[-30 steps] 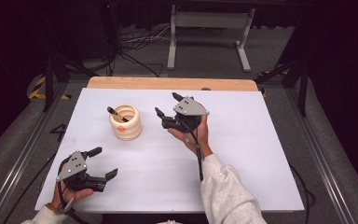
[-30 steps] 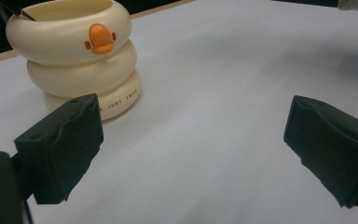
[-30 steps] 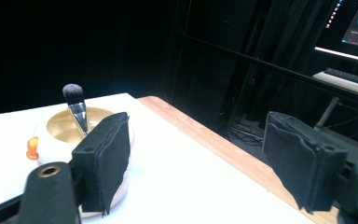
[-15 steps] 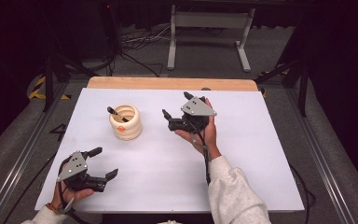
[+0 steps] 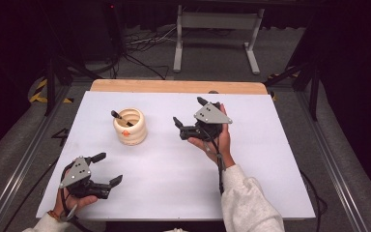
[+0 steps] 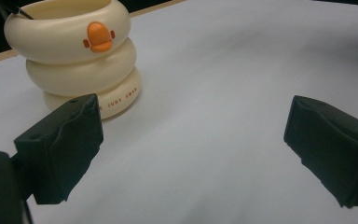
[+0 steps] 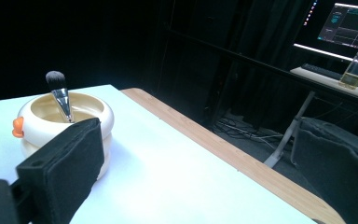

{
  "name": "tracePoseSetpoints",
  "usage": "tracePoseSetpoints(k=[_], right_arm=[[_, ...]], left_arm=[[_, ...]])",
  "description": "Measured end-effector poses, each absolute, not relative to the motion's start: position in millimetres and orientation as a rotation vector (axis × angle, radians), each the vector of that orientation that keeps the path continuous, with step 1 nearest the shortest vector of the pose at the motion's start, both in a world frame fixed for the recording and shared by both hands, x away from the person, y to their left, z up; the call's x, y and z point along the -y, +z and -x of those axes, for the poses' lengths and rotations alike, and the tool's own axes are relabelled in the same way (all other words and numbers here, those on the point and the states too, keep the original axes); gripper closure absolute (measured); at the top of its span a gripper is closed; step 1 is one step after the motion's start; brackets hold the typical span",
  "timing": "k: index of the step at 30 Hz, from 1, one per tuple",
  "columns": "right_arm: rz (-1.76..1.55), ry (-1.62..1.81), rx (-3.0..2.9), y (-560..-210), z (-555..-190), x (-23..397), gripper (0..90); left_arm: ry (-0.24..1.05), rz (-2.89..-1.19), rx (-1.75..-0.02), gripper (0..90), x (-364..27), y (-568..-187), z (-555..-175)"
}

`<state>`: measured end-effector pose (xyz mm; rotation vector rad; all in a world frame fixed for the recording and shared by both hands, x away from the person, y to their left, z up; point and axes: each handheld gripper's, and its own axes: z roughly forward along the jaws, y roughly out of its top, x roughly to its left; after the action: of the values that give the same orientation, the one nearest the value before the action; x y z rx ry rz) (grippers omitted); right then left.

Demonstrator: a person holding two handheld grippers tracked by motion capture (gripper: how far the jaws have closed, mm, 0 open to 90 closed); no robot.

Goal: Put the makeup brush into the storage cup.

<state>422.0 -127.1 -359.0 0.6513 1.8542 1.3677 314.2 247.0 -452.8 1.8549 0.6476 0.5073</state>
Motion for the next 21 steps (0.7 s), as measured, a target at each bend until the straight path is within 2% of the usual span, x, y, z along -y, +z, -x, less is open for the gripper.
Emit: tracePoseSetpoints(k=[21], right_arm=[[-0.650,1.312,-1.816,-355.1,-410.6,152.2,4.5]], left_arm=[[0.505,-1.857,-0.655,5.7,-246.0,-453.6,-314.7]])
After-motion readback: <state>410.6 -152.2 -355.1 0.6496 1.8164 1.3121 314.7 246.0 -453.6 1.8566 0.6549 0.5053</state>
